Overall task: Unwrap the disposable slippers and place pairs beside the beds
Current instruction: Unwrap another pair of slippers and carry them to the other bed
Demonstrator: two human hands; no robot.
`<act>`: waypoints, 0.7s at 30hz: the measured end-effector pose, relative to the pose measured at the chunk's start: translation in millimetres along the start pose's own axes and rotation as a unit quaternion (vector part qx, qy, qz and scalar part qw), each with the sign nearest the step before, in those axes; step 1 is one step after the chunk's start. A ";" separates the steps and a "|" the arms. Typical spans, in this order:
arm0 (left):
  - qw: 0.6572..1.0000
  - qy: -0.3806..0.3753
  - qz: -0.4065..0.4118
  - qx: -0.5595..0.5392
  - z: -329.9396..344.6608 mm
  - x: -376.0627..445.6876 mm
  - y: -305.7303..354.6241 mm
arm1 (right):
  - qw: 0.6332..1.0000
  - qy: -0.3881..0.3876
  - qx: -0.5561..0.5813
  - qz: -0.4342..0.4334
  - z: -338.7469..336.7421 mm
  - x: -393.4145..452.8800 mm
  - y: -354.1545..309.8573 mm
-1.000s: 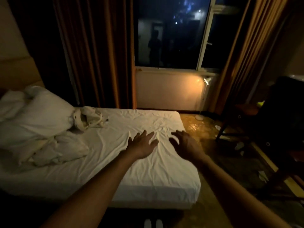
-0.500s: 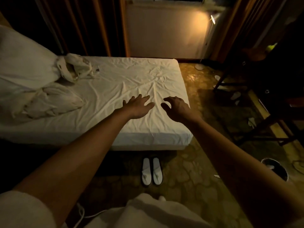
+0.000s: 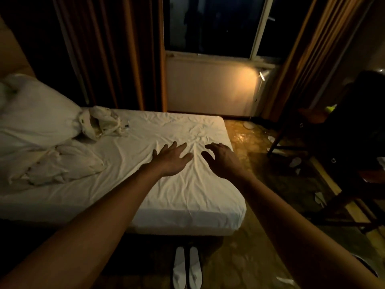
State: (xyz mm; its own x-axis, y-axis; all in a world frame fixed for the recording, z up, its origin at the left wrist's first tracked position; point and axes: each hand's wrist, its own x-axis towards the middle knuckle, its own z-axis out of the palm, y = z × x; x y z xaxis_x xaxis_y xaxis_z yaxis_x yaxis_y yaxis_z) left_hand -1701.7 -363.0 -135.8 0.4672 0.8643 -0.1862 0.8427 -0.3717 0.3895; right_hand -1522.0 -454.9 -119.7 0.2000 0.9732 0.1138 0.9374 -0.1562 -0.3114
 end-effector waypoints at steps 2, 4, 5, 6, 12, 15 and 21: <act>1.000 0.012 0.010 0.000 -12.2 0.7 4.9 | 1.000 0.009 -0.001 -0.005 -10.2 8.4 -4.4; 1.000 0.013 0.018 -0.002 -21.3 1.7 8.0 | 1.000 0.011 -0.003 -0.001 -18.3 14.0 -6.9; 1.000 0.012 0.023 -0.005 -23.6 2.7 8.7 | 1.000 0.011 -0.003 0.002 -21.1 15.3 -7.8; 0.999 0.012 0.029 -0.007 -25.0 4.7 9.9 | 1.000 0.011 -0.004 0.005 -22.9 16.1 -8.1; 0.996 0.004 0.091 0.012 -19.7 34.1 38.9 | 0.997 0.011 -0.018 0.074 -36.2 8.8 18.1; 0.987 -0.007 0.158 0.019 -8.2 58.9 80.7 | 0.990 0.023 -0.017 0.135 -52.8 -2.2 57.6; 0.959 -0.071 0.273 0.010 64.3 81.8 212.4 | 0.970 0.042 -0.045 0.234 -85.2 -53.7 171.8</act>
State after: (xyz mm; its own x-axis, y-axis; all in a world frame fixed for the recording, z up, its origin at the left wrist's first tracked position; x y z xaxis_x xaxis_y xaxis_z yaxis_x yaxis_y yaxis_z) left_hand -1467.3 -393.0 -126.3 0.8708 0.4850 -0.0803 0.4665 -0.7634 0.4468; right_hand -1347.4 -548.4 -98.8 0.6280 0.7760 0.0576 0.7592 -0.5948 -0.2643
